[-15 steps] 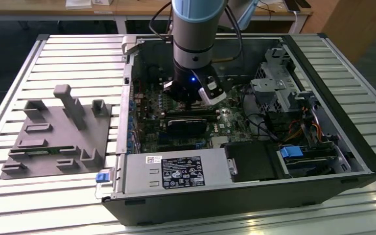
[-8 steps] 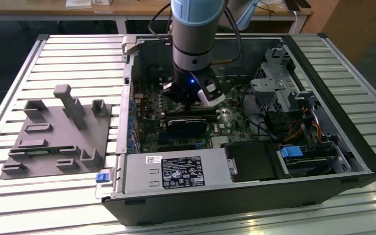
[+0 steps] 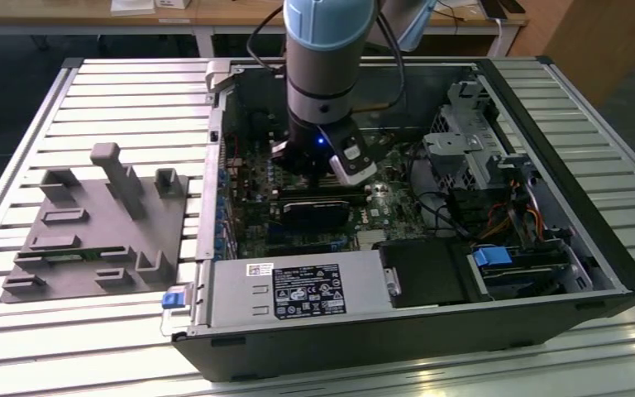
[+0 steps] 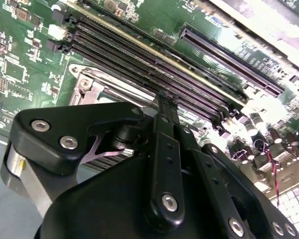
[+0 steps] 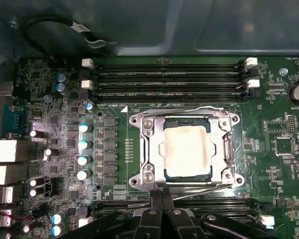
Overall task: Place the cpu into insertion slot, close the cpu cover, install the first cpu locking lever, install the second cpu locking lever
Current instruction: 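Install the second cpu locking lever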
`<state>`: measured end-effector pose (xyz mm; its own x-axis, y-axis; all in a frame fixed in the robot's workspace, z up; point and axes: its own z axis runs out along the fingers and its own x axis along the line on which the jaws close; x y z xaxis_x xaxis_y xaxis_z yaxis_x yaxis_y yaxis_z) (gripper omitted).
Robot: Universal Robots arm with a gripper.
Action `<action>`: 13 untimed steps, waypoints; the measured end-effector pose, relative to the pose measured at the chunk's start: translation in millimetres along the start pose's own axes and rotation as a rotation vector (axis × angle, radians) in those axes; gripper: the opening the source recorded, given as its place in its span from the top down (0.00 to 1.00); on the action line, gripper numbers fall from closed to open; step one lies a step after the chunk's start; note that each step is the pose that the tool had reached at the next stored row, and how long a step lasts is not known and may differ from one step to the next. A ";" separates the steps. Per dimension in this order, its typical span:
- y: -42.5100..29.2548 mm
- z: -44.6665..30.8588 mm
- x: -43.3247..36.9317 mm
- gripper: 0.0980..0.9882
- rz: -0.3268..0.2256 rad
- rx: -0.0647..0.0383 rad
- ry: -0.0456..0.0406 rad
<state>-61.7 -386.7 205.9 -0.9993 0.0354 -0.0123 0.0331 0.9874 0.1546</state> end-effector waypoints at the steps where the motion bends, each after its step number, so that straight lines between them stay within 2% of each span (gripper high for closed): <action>1: -0.9 -0.1 0.9 0.99 0.000 -0.001 -0.0001; 9: -4.2 -0.6 5.7 0.99 0.000 -0.005 -0.0027; 13: -6.3 -0.9 7.1 0.99 -0.001 -0.011 -0.0039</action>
<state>-69.0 -392.8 205.7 -0.9992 0.0355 -0.0162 0.0323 0.9857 0.1652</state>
